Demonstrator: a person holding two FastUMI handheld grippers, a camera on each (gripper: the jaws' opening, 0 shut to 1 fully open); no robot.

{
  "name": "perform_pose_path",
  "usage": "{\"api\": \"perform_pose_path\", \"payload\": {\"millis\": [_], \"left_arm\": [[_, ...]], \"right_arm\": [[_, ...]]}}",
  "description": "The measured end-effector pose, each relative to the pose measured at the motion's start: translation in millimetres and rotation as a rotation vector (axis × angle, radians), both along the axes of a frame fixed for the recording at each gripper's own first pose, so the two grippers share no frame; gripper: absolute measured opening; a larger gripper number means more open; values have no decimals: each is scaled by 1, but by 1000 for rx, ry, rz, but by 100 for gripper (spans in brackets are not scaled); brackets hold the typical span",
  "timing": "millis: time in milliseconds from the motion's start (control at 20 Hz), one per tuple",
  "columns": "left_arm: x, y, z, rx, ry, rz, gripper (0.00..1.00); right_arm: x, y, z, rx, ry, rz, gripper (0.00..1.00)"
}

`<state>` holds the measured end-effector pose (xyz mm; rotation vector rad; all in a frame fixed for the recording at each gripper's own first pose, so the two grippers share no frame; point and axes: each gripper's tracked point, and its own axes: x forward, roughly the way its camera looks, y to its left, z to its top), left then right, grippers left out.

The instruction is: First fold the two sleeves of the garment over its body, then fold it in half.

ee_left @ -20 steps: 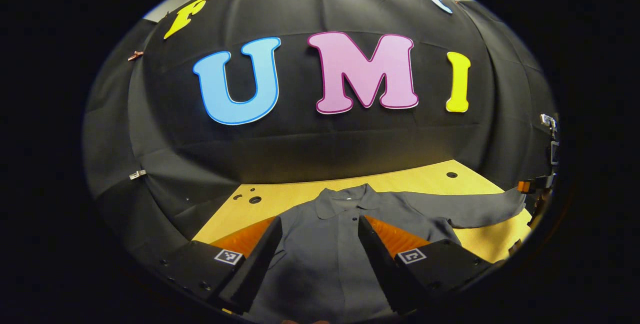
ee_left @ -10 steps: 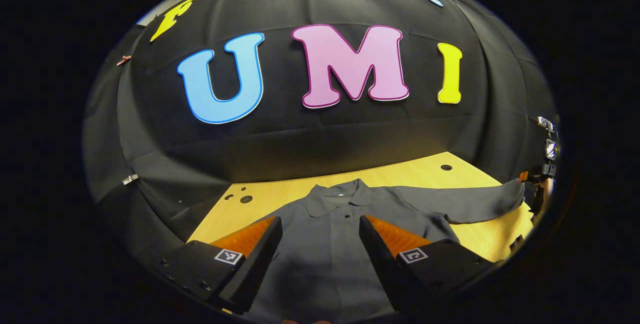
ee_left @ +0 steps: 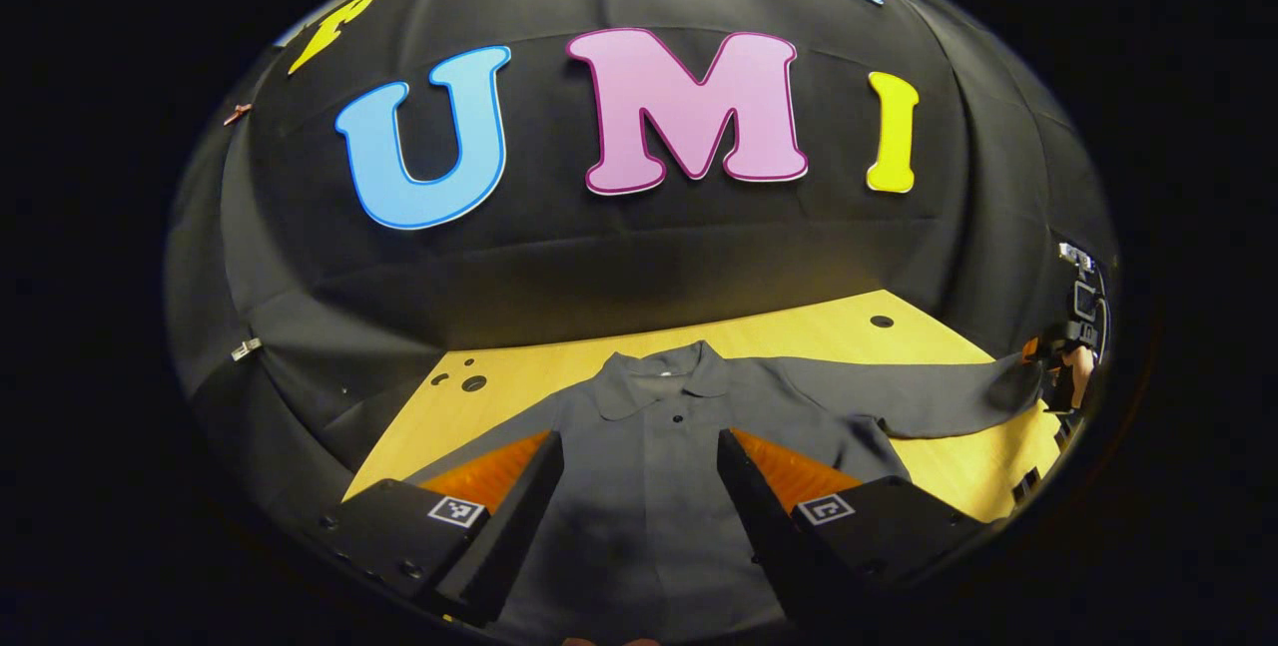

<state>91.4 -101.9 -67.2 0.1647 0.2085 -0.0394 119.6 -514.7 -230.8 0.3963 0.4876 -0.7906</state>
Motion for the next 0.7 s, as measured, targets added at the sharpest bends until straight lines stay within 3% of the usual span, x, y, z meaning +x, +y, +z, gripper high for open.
{"api": "perform_pose_path", "payload": {"millis": [300, 400, 650, 700], "left_arm": [[-1, 3, -5, -13, 13, 18, 98], [-3, 7, -7, -20, 21, 34, 98], [-6, 16, -9, -25, 30, 58, 98], [-7, 17, -8, -27, 29, 61, 98]], "right_arm": [[9, 4, -24, 60, 41, 31, 97], [17, 10, -19, 68, 35, 48, 83], [21, 18, -22, 75, 51, 69, 12], [23, 20, -20, 67, 50, 81, 28]]}}
